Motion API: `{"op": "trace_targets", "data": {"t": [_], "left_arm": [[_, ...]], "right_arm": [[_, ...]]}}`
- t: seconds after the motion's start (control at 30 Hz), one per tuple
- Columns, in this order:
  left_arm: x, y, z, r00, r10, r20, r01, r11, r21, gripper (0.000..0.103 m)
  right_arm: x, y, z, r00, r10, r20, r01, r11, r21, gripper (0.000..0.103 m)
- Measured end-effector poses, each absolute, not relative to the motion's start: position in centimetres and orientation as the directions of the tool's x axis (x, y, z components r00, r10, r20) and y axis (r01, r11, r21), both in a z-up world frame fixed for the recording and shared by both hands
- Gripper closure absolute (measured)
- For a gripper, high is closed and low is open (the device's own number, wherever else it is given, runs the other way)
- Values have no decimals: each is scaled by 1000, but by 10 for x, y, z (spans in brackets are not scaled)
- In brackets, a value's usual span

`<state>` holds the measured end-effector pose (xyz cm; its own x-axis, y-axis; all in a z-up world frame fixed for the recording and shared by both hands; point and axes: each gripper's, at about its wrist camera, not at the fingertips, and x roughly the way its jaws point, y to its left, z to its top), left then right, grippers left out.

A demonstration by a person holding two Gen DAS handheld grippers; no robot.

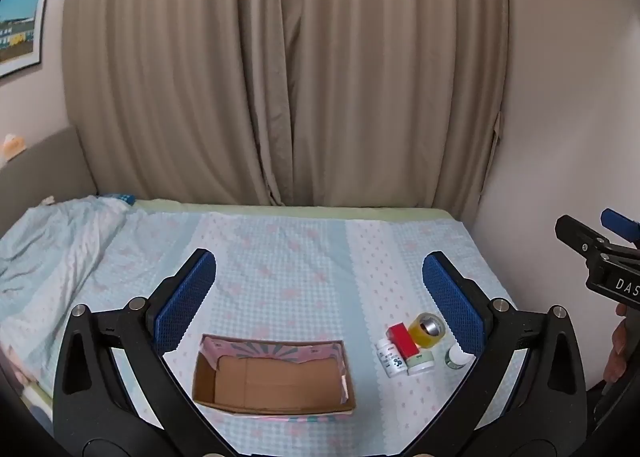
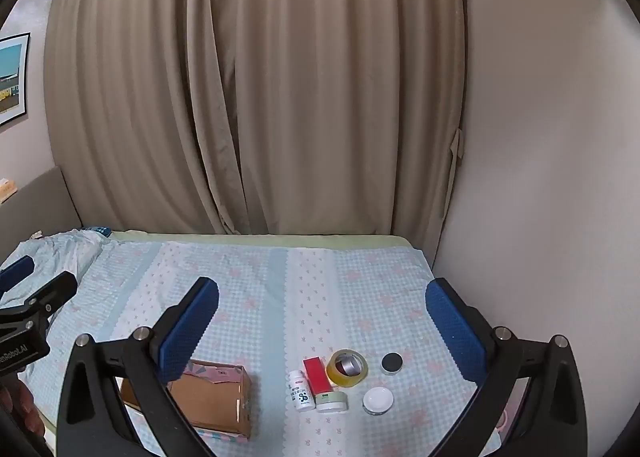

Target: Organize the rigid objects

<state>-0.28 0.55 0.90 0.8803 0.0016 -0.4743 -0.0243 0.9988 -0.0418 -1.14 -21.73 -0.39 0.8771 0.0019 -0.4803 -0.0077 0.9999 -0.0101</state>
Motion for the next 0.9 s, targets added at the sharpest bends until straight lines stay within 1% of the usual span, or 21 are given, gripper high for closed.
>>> {"op": "trace_targets", "data": {"t": [0.2, 0.33, 0.9], "left_arm": [[-3, 4, 7, 879, -27, -476, -6, 998, -69, 0], [-3, 2, 8, 883, -14, -469, -13, 998, -56, 0], [-7, 5, 8, 887, -10, -461, -24, 997, -67, 0]], "right_arm": [[-12, -215, -8, 880, -3, -476, -6, 1000, -18, 0], [-16, -210, -9, 883, -8, -469, -4, 1000, -24, 0], [-18, -211, -5, 885, 1, -465, -9, 1000, -15, 0]]}}
